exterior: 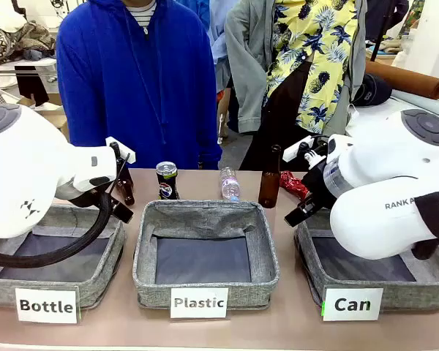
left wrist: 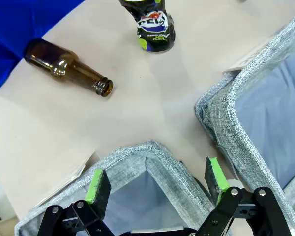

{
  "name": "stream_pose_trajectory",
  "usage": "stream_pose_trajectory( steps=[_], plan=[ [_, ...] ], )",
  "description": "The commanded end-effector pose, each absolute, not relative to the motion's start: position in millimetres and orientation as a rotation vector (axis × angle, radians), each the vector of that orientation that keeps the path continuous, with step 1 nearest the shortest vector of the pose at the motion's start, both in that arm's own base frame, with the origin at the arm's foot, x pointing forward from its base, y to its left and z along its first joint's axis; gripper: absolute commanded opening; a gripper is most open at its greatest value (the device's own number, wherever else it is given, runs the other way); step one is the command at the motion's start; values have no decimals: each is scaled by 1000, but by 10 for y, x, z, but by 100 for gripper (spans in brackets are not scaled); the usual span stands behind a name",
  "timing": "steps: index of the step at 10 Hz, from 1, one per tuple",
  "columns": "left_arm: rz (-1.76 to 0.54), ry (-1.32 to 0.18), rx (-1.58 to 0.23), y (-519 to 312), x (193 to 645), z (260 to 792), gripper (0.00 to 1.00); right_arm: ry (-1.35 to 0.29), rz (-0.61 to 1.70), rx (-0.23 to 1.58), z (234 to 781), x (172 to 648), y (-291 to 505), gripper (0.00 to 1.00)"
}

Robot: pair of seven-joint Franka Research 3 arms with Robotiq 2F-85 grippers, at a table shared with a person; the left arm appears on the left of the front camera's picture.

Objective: Sort the can waste into the basket.
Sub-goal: Pick up the can waste from the table and place it in the right Fabric basket.

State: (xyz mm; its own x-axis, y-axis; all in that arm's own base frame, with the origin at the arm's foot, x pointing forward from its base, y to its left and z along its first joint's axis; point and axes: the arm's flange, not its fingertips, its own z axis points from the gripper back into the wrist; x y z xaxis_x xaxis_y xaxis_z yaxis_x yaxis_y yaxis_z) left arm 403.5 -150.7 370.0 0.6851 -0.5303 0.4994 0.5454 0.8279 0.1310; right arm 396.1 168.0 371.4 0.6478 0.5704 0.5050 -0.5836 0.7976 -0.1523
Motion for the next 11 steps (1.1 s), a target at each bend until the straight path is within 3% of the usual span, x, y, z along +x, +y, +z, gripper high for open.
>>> stream_pose_trajectory(
  steps=[1,11],
  plan=[
    [-603,-550,-29,-1508,4035,3701,100,-566,656,25,3714,3961,1680,100],
    [-603,-550,-29,-1508,4035,3701,100,-566,656,25,3714,3961,1680,100]
  ],
)
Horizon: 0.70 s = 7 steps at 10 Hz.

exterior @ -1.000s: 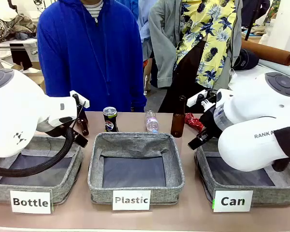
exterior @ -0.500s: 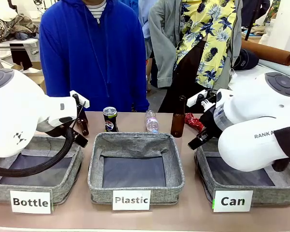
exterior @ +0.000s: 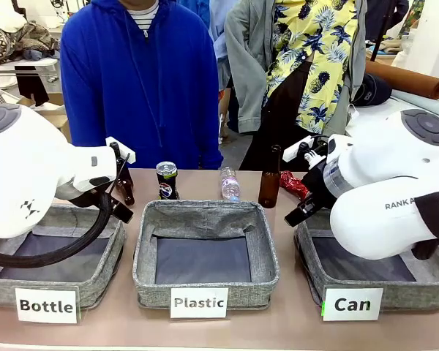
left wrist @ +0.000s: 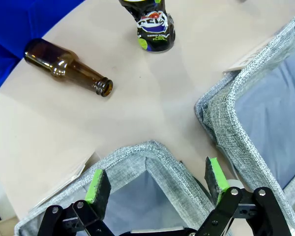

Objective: Sort the can waste into the basket.
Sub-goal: Pick up the can waste from the table and place it in the right Fabric basket.

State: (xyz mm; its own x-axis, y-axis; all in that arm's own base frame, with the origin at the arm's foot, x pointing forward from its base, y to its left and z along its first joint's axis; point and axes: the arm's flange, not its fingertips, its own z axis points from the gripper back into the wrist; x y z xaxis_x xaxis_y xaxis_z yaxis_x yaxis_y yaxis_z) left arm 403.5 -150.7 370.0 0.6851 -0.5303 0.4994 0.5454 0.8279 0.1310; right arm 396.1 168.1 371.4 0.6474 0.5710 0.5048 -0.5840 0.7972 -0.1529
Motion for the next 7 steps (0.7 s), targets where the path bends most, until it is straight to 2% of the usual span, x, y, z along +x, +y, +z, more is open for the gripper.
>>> stream_pose_trajectory(
  steps=[1,5,6,7],
  plan=[
    [-603,-550,-29,-1508,4035,3701,100,-566,656,25,3714,3961,1680,100],
    [-603,-550,-29,-1507,4035,3700,100,-565,657,24,3714,3961,1681,100],
    [-646,-533,-128,-1552,3980,3843,100,-538,619,58,3806,3942,1693,100],
    [-590,-522,-169,-1538,3871,4110,100,-558,574,102,4059,3869,1692,100]
  ],
)
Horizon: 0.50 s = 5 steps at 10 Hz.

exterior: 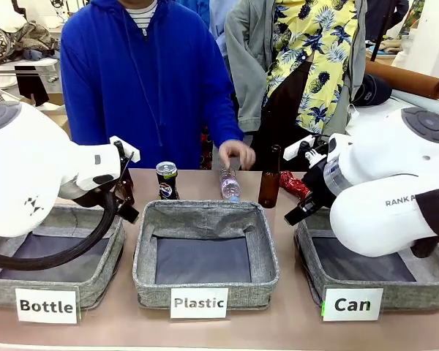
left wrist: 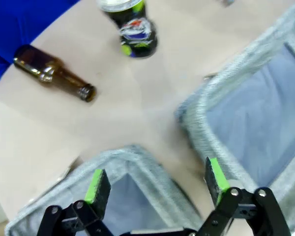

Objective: Sort the can waste into the basket.
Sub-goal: Pick up the can waste from the table and place it in the right Fabric basket.

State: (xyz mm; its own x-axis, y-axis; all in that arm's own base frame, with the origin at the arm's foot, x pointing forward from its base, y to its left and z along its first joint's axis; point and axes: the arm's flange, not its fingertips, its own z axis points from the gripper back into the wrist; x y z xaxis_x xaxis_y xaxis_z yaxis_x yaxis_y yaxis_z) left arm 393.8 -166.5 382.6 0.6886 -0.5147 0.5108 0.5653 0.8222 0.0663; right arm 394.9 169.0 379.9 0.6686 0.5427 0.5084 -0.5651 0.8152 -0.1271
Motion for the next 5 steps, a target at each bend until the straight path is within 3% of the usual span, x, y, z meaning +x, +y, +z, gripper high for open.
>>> stream_pose_trajectory(
  steps=[1,2,3,5],
  plan=[
    [-383,-492,-250,-1594,3710,4535,100,-562,438,179,4482,3746,1687,100],
    [-377,-486,-367,-1524,3436,4973,100,-544,287,269,4966,3529,1605,100],
    [-381,-461,-458,-1521,3205,5325,100,-537,281,401,5297,3292,1442,100],
    [-441,-444,-680,-956,2678,5507,100,-449,319,693,5584,2881,748,100]
  ],
)
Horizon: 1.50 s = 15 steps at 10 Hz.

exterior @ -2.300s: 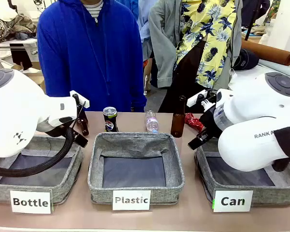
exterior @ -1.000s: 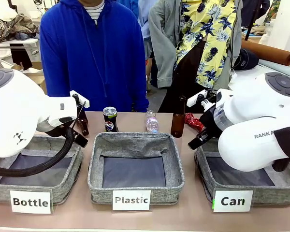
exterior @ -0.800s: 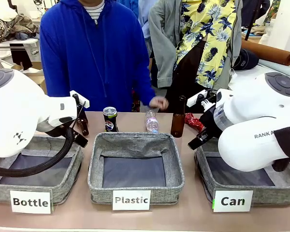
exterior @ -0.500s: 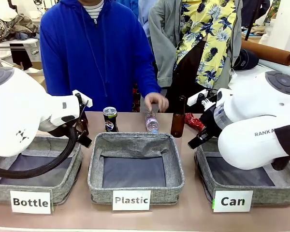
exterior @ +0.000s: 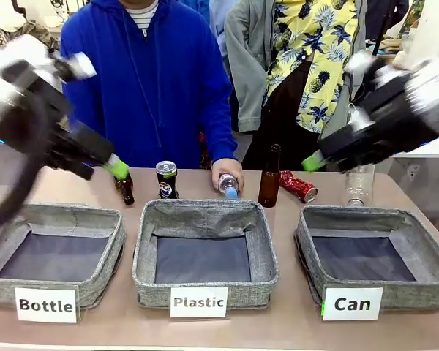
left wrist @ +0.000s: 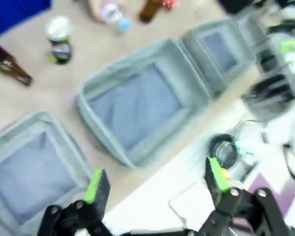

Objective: Sort the can waste into the basket.
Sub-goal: Pick up the can waste from the table and place it in the right Fabric basket.

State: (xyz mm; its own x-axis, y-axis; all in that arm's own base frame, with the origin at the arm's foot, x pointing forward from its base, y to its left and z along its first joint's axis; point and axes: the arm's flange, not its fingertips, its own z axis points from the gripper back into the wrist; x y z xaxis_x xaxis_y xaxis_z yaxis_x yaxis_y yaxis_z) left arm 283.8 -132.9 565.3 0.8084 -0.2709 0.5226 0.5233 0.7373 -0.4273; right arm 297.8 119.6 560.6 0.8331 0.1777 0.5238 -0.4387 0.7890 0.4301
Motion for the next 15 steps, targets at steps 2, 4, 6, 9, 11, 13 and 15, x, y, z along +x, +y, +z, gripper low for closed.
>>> stream_pose_trajectory(
  steps=[2,4,6,9,11,13,15],
  plan=[
    [-236,-538,-805,226,2405,5312,100,-533,51,955,5390,2844,-408,100],
    [60,-624,-1019,1219,2206,4748,100,-573,-221,1125,4949,2804,-1266,100],
    [370,-627,-1184,1851,2142,4070,100,-593,-415,1155,4606,2716,-1635,100],
    [428,-602,-1141,2626,2067,4494,100,-569,-470,1144,4671,2736,-2156,100],
    [428,-602,-1141,2626,2067,4494,100,-569,-470,1144,4671,2736,-2156,100],
    [428,-602,-1141,2626,2067,4494,100,-550,-431,938,4739,2993,-1833,100],
    [428,-602,-1141,2626,2067,4494,100,-491,-139,654,4957,3848,-906,100]
  ],
)
